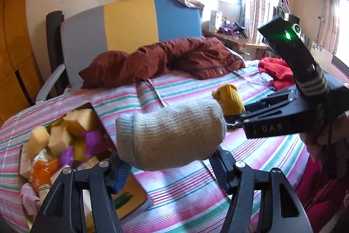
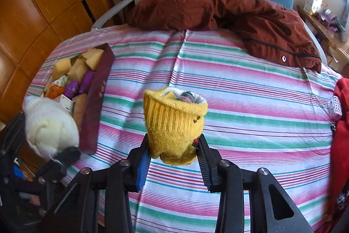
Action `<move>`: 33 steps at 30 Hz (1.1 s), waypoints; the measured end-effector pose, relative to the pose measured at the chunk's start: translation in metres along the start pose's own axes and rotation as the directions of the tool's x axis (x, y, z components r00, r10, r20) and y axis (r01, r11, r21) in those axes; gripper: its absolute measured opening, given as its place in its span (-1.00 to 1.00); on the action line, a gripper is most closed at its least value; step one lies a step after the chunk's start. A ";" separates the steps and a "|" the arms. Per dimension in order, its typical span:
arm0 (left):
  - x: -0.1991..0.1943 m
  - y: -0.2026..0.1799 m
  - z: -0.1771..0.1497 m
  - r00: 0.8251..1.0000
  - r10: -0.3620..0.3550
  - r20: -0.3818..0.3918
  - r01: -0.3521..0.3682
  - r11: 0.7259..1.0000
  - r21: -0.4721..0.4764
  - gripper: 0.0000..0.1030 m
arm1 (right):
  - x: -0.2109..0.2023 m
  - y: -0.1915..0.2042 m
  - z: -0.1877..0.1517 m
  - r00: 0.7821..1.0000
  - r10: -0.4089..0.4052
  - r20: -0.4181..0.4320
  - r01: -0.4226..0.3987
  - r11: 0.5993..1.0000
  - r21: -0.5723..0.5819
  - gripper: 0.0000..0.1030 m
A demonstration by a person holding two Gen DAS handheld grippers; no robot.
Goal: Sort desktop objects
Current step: 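Carry both socks to the gold tray and release them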
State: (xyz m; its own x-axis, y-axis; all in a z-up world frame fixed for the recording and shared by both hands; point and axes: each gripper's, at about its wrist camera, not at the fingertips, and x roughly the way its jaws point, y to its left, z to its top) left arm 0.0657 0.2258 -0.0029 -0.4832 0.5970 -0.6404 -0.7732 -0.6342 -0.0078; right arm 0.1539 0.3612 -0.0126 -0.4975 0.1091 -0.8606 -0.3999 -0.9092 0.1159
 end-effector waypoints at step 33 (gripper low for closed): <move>-0.061 0.153 -0.049 0.959 0.281 -0.045 -0.282 0.918 -0.278 0.26 | 0.012 0.155 0.009 0.967 0.252 0.048 -0.240 0.956 -0.168 -0.21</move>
State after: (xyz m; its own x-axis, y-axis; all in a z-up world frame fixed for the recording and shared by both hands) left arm -0.0028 0.0687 -0.0028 -0.6619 0.3724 -0.6506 -0.4598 -0.8871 -0.0400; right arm 0.0787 0.2250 -0.0002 -0.6187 -0.1038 -0.7787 -0.1336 -0.9629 0.2344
